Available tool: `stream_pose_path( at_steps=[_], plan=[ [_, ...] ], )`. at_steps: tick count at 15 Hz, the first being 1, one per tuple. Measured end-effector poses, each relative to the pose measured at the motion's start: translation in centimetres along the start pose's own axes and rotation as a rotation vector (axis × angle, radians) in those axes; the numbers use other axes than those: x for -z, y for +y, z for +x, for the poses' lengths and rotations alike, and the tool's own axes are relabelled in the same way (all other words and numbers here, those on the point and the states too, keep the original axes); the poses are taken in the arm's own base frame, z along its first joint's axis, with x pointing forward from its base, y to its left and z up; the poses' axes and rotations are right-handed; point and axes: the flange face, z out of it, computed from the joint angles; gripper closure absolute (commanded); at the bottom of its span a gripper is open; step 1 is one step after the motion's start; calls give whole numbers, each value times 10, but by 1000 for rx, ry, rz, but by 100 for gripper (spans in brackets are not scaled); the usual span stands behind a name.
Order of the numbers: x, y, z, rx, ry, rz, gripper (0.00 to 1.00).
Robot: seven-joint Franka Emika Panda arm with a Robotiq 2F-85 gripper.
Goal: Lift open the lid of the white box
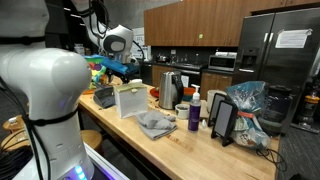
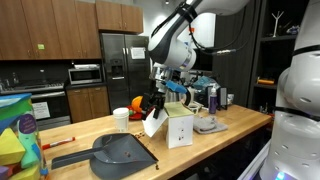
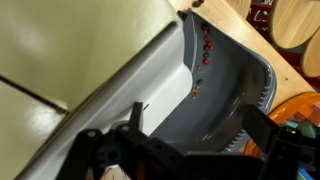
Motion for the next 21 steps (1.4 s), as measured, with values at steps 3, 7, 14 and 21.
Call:
stream_pose_path(
  at_steps=[3, 7, 14, 21],
  plan=[
    [0, -1, 1, -4, -1, -24, 0],
    [-1, -6, 2, -2, -2, -57, 0],
    [2, -21, 4, 13, 14, -113, 0],
    [21, -32, 0, 30, 63, -128, 0]
  ],
)
